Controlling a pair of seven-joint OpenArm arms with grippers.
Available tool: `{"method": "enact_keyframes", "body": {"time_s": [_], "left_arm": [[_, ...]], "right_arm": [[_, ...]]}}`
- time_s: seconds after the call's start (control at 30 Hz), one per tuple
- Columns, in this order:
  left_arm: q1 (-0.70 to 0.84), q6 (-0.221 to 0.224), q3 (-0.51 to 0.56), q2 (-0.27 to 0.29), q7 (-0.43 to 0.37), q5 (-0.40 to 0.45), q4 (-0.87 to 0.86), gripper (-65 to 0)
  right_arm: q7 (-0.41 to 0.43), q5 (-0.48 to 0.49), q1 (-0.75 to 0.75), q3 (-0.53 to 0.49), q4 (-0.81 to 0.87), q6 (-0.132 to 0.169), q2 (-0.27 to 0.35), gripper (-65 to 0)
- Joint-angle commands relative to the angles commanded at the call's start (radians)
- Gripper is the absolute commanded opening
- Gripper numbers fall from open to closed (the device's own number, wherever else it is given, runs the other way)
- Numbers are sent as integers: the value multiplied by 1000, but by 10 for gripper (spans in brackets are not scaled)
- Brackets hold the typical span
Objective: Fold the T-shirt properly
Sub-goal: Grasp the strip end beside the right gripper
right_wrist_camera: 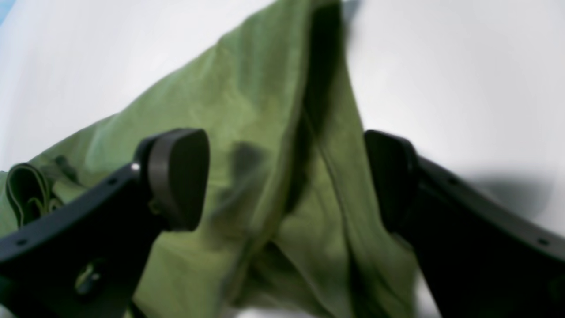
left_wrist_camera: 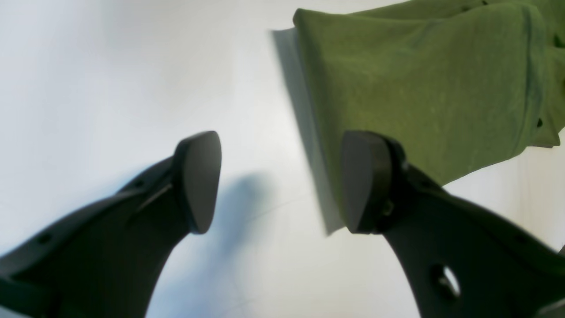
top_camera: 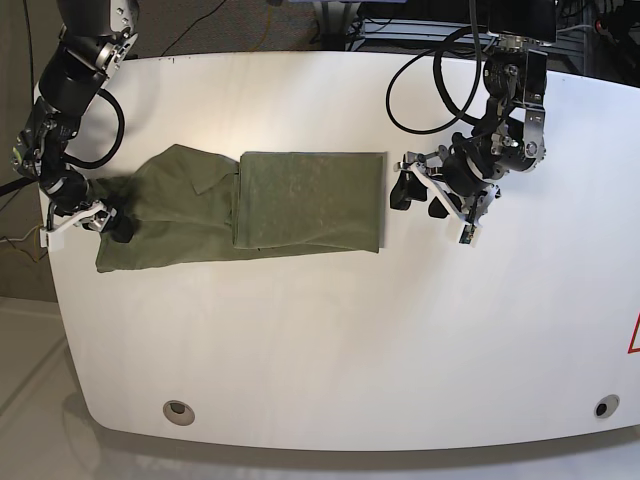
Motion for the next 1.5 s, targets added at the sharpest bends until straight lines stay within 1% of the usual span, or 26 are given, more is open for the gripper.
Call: {"method": "enact_keyframes", "body": {"time_s": [0.07,0.13,0.27,0.33,0.4,0.47,0.53,0.67,0.73,0.8,0.9,1.27,1.5], "left_arm": [[1,0,0,-1,1,-1,1,-249],[4,1,3,-4,0,1,-2,-246],[3,-1,3,-4,1,1,-1,-246],[3,0,4,-6,1,1,0,-246],[3,0,6,-7,-2,2,0,-245],[2,1,6,-7,-3,2,0,-244],[1,1,6,-3,-2,7,-3,-244],[1,2,5,-2,0,9,-3,-245],[1,3,5,-2,2,9,-2,-246],[1,3,4,-1,5,9,-3,-246],[3,3,7,-3,7,5,-6,-245],[-3,5,17,-1,14,5,-11,-248],[-2,4,39,-3,9,3,-17,-248]], "right_arm": [[0,1,1,-14,0,0,-9,-139],[5,3,0,-41,22,0,-40,-137],[-2,7,-3,-40,26,0,-51,-144],[-4,9,-6,-35,31,0,-53,-160],[-8,15,-8,-31,34,0,-52,-189],[-8,20,-10,-25,37,0,-49,-237],[-5,19,-5,-23,42,0,-52,-365],[-2,11,-5,-20,53,0,-53,-502],[1,5,-4,-20,57,0,-54,-558],[5,-1,-3,-20,62,0,-53,-601],[6,0,0,-21,64,0,-49,-650],[-13,19,11,-14,72,0,-8,-650],[-32,32,24,-18,79,0,-8,-650]]}}
